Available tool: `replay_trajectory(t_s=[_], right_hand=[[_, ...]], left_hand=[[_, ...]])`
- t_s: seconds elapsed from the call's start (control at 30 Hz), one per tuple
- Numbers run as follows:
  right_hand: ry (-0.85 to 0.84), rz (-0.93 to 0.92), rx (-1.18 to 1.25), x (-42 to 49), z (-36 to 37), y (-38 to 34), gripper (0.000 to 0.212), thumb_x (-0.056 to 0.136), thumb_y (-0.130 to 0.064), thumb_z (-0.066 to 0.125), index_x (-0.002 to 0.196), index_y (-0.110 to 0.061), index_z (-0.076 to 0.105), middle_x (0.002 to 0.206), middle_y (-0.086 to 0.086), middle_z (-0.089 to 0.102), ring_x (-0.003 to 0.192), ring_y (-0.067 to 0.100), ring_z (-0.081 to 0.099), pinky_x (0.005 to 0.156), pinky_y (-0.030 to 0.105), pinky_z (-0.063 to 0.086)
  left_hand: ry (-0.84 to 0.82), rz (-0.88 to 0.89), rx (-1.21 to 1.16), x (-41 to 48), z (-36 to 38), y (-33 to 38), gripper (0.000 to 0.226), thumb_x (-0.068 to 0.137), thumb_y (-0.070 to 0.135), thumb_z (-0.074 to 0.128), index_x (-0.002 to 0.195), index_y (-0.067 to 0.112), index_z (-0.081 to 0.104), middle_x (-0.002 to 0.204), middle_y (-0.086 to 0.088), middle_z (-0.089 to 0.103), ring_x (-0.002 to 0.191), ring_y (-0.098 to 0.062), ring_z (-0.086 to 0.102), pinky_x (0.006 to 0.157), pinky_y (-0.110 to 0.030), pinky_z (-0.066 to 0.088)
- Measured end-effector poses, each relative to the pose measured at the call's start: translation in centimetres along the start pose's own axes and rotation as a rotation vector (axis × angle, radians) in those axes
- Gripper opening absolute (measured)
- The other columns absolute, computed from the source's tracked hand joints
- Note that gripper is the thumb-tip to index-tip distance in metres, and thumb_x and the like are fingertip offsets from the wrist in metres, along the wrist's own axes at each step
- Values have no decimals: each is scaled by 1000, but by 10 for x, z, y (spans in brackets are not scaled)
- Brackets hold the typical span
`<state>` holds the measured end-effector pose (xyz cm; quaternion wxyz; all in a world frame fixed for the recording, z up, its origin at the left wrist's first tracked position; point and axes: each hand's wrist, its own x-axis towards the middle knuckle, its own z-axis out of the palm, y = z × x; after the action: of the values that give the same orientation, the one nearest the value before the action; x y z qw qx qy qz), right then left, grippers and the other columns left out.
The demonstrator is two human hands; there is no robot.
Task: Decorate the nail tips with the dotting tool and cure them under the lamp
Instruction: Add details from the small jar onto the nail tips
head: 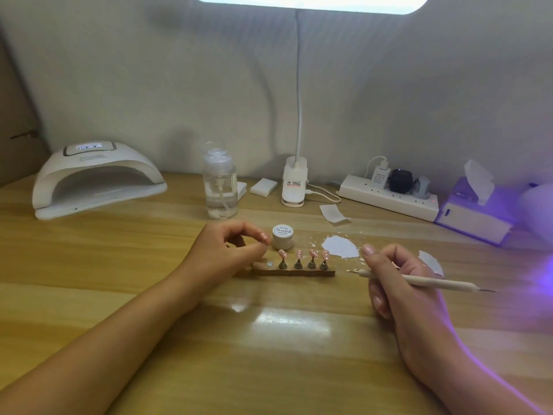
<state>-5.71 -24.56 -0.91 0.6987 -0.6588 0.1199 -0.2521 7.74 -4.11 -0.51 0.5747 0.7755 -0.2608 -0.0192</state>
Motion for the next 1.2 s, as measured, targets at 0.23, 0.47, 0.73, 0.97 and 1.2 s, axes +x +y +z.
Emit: replay_trajectory(t_s=[0.23,0.47,0.73,0.97,1.2], right_hand=[[-12,-1,-57,1,-1,2,33,90,-32,65,69,-13,47,43,2,40,37,6,31,37,15,27],[16,-69,-129,2,-2,5,28,86,-37,70,76,-16,56,51,2,52,41,5,40,40,13,32],[131,-95,-366,23,-17,13,3,96,-30,57,97,-28,57,80,-11,75,51,-3,57,48,21,41],[112,-60,-434,29,-22,15,12,91,-29,66,85,-19,63,76,-10,75,44,-1,52,41,15,40],[102,-43,-483,28,-20,13,16,92,-32,68,81,-21,64,76,-12,75,53,-2,58,55,28,48]], left_hand=[[-166,-45,75,3,-1,-11,21,79,7,79,73,27,75,82,2,76,67,-12,58,68,-23,47],[-186,4,103,4,-1,-14,16,80,8,79,82,23,75,82,5,75,67,-8,57,68,-25,44],[-162,114,406,2,-1,-20,24,74,36,82,96,34,74,92,16,64,73,-3,52,69,-18,44],[-94,367,526,-3,3,-14,21,76,33,80,92,37,68,90,20,61,86,-6,54,74,-21,45],[-83,429,567,-5,5,-12,23,75,31,78,93,37,65,91,20,57,85,-5,53,73,-28,48]])
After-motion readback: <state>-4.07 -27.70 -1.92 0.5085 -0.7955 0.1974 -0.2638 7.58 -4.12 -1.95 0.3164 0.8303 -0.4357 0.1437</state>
